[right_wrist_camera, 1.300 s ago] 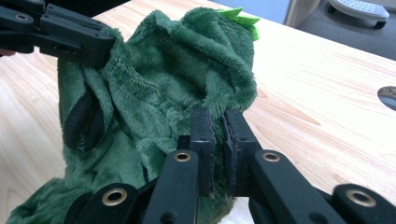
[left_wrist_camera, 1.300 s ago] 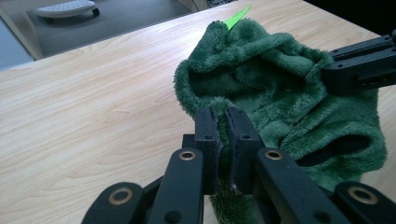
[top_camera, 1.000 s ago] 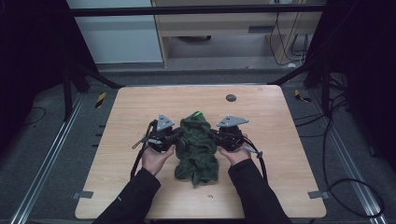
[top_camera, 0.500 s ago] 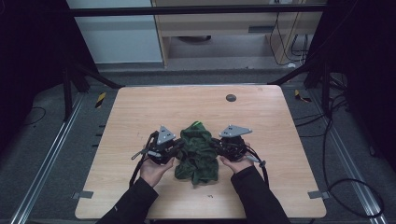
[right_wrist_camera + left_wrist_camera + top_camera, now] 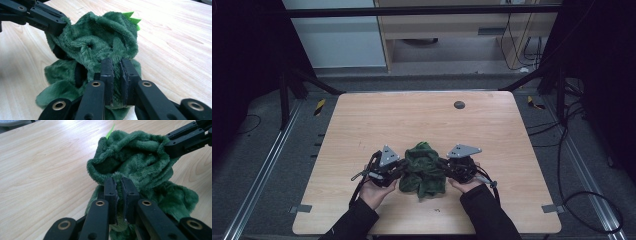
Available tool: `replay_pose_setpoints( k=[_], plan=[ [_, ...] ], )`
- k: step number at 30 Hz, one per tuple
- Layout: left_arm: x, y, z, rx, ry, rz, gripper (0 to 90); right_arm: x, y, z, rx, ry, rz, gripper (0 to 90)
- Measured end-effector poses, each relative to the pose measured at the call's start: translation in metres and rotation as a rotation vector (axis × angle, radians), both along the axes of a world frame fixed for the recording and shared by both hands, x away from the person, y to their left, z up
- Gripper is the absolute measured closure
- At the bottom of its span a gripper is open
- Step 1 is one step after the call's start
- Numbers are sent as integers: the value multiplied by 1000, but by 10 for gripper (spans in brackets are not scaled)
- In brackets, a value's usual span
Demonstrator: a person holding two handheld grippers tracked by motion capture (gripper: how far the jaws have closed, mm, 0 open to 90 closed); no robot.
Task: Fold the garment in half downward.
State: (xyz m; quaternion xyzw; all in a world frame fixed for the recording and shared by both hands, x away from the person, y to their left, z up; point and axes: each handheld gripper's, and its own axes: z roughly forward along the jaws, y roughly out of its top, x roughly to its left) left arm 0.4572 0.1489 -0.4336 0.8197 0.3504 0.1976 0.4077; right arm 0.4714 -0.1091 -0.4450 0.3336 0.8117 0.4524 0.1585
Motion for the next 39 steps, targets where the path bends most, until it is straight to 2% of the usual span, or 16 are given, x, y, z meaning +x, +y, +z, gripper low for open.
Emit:
replay_pose_setpoints(
  k=[3, 9, 19, 25, 31, 39],
  plan=[
    [-6, 4, -4, -21, 22, -13, 839, -5, 1, -2, -4, 9, 9, 804],
    [-12, 8, -7, -15, 39, -26, 835, -10, 0, -8, -4, 37, 14, 799],
    [-20, 11, -19, 14, 85, -40, 828, -23, 0, -20, -11, 101, 40, 779],
    [-25, 7, -28, 44, 107, -56, 827, -26, -1, -27, -22, 124, 29, 762],
    [-28, 6, -32, 55, 110, -60, 823, -27, -1, -29, -22, 133, 24, 756],
    [-26, 15, -22, 21, 101, -37, 789, -27, -5, -22, 3, 126, 18, 724]
  ],
)
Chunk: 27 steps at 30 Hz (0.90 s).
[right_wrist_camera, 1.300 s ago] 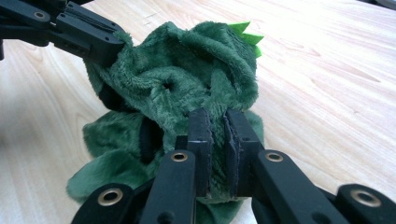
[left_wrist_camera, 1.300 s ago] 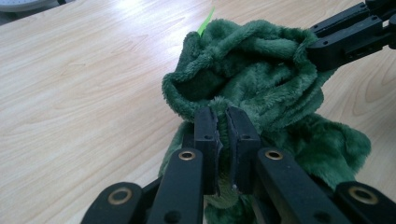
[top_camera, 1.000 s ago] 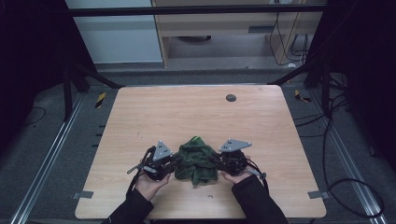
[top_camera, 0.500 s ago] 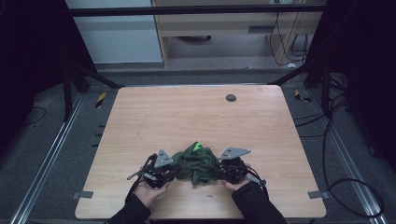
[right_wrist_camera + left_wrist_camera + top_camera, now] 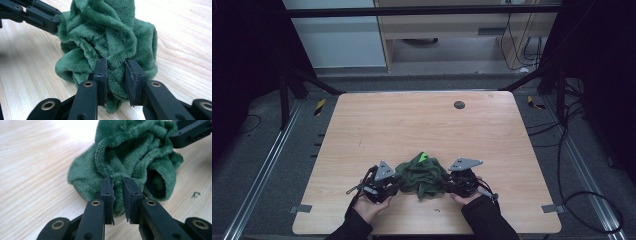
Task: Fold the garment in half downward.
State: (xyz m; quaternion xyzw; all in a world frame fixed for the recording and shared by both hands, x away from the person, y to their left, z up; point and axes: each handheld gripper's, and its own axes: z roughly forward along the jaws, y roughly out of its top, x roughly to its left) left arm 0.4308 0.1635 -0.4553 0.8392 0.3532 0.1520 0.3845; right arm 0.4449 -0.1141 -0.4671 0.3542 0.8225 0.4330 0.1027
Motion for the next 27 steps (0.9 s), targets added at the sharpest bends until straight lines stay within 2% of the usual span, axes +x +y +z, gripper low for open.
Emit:
replay_pose_setpoints(
  k=[10, 20, 27],
  plan=[
    [7, 18, 17, -39, -5, 51, 791, 3, -1, 11, 16, -10, -11, 700],
    [5, 12, 12, -15, 27, 21, 793, 5, 0, 15, 25, -12, -13, 698],
    [9, 19, 22, -20, 9, 47, 750, 10, -2, 22, 32, -32, -31, 698]
  ],
)
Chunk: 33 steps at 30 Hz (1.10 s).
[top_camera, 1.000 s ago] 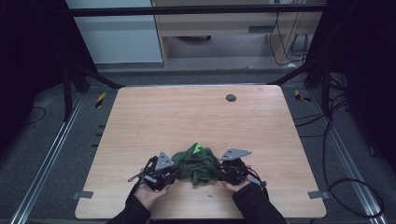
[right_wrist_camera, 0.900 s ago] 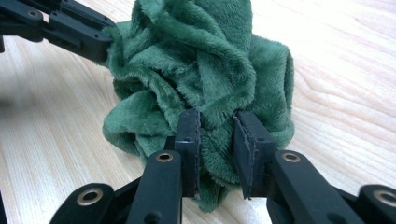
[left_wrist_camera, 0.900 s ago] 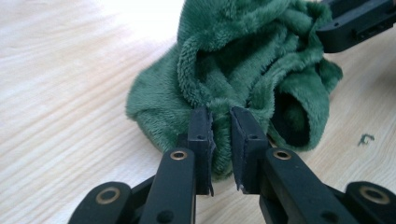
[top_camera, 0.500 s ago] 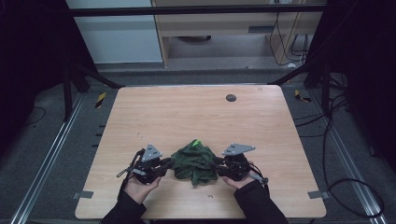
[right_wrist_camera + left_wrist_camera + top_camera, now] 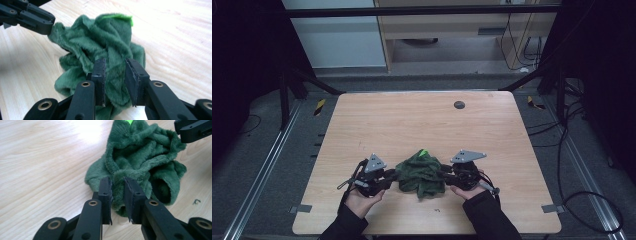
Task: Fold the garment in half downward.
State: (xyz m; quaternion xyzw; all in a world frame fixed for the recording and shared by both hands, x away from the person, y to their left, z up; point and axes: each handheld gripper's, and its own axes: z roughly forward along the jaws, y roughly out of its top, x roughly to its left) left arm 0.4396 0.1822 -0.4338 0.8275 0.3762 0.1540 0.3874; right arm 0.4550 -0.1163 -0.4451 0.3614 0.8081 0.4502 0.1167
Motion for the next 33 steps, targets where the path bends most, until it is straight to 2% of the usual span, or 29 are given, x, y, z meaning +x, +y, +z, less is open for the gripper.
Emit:
replay_pose_setpoints(
  k=[6, 8, 12, 15, 17, 22, 26, 30, 33],
  plan=[
    [6, 2, 9, -13, -10, 21, 697, 14, 5, 7, 2, -14, -22, 700],
    [11, 3, 14, -25, -15, 31, 682, 23, 8, 7, 3, -10, -30, 695],
    [24, -1, 20, -36, -16, 38, 666, 29, 10, 4, 1, -3, -35, 687],
    [34, -8, 15, -27, 2, 23, 641, 34, 12, -1, -13, 18, -30, 652],
    [40, -16, 8, -25, 33, 8, 618, 35, 12, -5, -19, 32, -23, 644],
    [47, -30, -5, 31, 65, -19, 600, 36, 14, -10, -19, 57, -11, 681],
    [51, -33, -11, 32, 79, -17, 671, 36, 14, -11, -26, 70, 4, 763],
    [51, -32, -10, 29, 72, -23, 818, 35, 14, -11, -29, 76, 13, 849],
    [48, -32, -8, 23, 65, -33, 862, 33, 14, -10, -29, 69, 17, 870]
  ],
)
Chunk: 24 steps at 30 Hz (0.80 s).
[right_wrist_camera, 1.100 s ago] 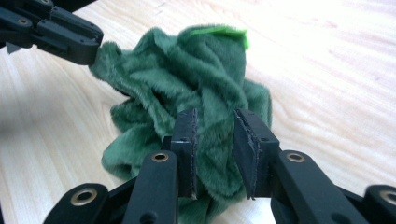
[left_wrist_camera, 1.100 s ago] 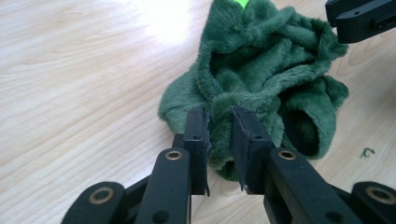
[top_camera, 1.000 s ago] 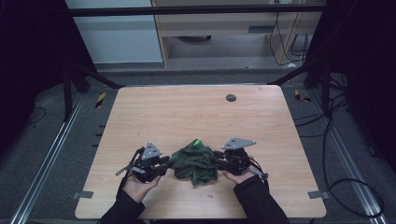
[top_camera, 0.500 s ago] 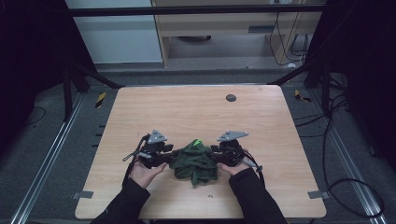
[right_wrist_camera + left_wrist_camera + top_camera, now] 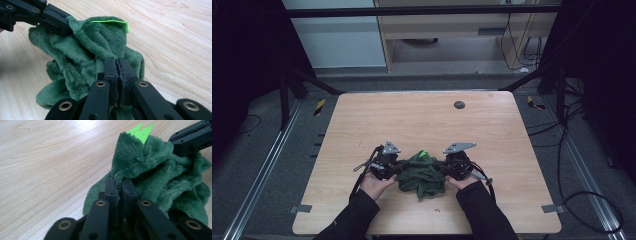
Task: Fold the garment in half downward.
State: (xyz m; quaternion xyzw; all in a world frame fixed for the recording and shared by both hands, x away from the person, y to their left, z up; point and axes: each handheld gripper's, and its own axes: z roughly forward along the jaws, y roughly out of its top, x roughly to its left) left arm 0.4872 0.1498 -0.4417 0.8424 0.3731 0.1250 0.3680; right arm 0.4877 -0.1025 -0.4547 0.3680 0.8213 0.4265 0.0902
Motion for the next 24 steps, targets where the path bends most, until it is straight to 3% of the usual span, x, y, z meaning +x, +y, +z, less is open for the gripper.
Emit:
replay_pose_setpoints(
  k=[7, 11, 19, 24],
  plan=[
    [-18, 4, 9, -1, -26, -36, 860, -15, -3, 11, 20, -45, 26, 873],
    [-31, 7, 8, -16, -26, -52, 851, -32, -5, 14, 34, -60, 58, 869],
    [-56, 4, 2, -19, -30, -97, 846, -51, -6, 9, 44, -41, 97, 865],
    [-71, 2, -8, -14, -7, -129, 845, -60, -6, 3, 38, -16, 112, 866]
  ],
)
